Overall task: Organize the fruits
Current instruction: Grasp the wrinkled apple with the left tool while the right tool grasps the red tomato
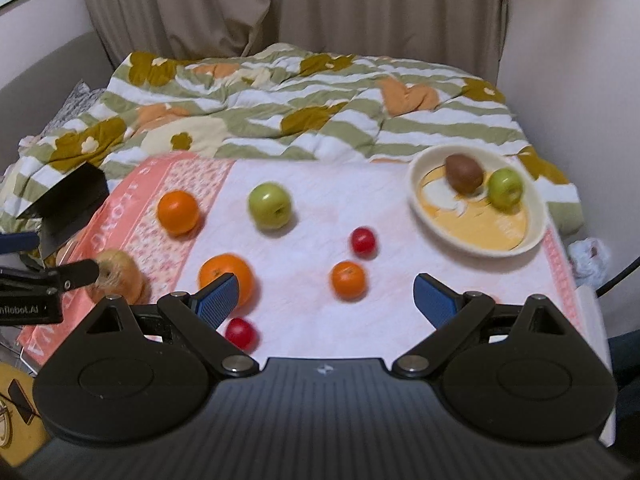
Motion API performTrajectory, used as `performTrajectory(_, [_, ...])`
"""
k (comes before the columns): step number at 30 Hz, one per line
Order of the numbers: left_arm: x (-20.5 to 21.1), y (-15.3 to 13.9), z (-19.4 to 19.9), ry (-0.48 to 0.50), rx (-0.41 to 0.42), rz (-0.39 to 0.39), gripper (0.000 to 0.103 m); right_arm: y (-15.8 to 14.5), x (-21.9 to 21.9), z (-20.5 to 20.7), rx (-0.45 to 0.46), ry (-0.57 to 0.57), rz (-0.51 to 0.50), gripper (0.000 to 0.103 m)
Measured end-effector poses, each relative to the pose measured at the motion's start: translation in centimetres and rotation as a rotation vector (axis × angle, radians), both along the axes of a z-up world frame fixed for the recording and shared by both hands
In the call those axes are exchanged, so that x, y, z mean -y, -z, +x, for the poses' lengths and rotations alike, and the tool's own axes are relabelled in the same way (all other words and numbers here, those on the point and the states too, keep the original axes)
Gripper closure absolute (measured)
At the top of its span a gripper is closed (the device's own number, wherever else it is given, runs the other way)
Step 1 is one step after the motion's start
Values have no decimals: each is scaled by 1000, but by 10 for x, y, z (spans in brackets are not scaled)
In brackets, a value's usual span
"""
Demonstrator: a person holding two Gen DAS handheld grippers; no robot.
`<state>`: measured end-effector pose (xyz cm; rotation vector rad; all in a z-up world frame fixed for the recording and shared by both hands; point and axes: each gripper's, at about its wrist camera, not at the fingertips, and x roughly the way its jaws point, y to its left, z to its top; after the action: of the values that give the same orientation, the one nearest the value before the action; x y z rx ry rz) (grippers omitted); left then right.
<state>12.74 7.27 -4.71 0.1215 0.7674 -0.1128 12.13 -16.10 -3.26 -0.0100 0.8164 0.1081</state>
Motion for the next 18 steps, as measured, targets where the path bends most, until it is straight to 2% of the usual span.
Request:
performTrajectory(9, [-15, 41, 8, 116, -9, 54, 1, 51, -44, -7, -50, -8, 9, 0])
performTrajectory(13, [-13, 58, 14, 150, -17, 88, 5, 72, -55, -6, -61, -22, -24, 1])
performTrajectory(14, [-13, 62, 16, 155, -24, 87, 8, 76, -57, -6, -66, -30, -28, 5])
performTrajectory(18, [-12, 70, 22, 163, -37, 79, 11, 92, -61, -5, -88, -59, -39, 7])
